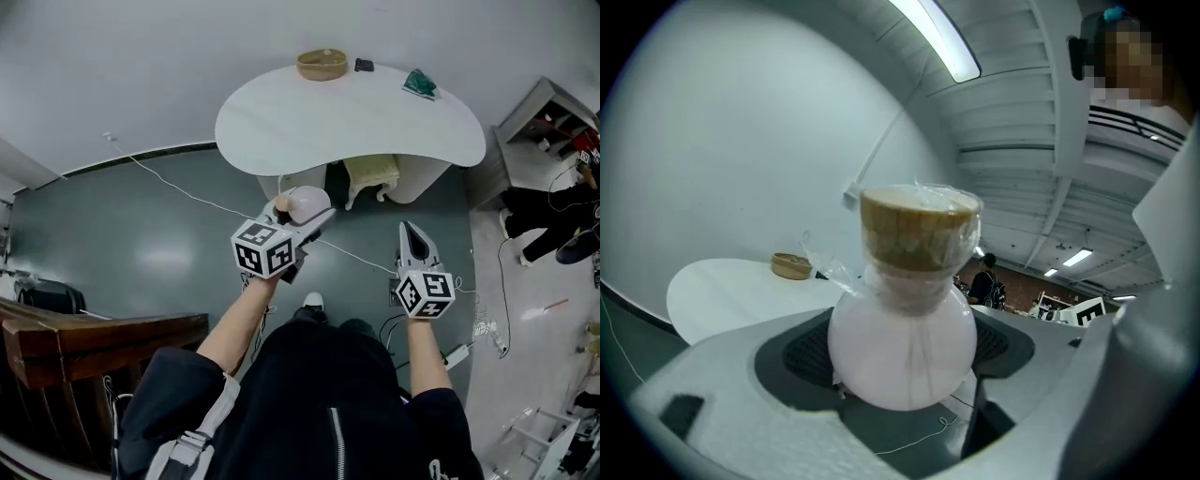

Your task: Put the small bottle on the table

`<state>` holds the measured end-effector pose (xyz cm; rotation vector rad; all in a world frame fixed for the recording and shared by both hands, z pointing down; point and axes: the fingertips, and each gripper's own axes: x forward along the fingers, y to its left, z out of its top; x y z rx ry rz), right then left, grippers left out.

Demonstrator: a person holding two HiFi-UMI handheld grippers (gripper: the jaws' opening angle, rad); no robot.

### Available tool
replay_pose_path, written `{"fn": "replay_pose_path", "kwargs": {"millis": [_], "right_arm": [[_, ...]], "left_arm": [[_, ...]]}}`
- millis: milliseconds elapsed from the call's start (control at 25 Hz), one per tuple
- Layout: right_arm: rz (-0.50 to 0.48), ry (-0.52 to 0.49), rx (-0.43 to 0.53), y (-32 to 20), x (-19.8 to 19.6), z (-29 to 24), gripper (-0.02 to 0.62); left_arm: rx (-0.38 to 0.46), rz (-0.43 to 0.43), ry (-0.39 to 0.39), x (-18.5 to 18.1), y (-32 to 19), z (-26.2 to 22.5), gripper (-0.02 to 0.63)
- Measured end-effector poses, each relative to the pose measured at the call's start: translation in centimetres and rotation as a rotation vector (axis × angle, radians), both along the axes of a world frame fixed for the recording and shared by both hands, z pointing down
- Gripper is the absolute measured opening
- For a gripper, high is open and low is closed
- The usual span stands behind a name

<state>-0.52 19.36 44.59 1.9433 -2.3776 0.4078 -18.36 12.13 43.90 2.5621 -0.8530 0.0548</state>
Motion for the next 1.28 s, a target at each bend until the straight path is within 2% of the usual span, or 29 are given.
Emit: {"fn": "replay_pose_path", "kwargs": {"millis": [160,520,960,1280], "right_arm": [[-0.007,0.019,-0.021,-2.9,0.0,0.9,0.002],[-0.004,-0.001,-0.05,-10.3,2.7,2.8,0.002],[-0.123,-0.042,-0.066,-26.0,9.6,4.4,0.002],[-0.217,-0.046,-0.067,-38.3,16.8,3.7,0.002]], "left_arm": [[-0.009,0.02,-0.008,0.5,-3.5,0.7,0.403],[-0.017,0.034,-0.032,3.3,-10.9,2.2,0.403],[-0.041,-0.069,-0.076,9.9,-23.9,3.9,0.403],[-0.044,-0.158,-0.084,16.8,-34.3,3.7,0.403]]}}
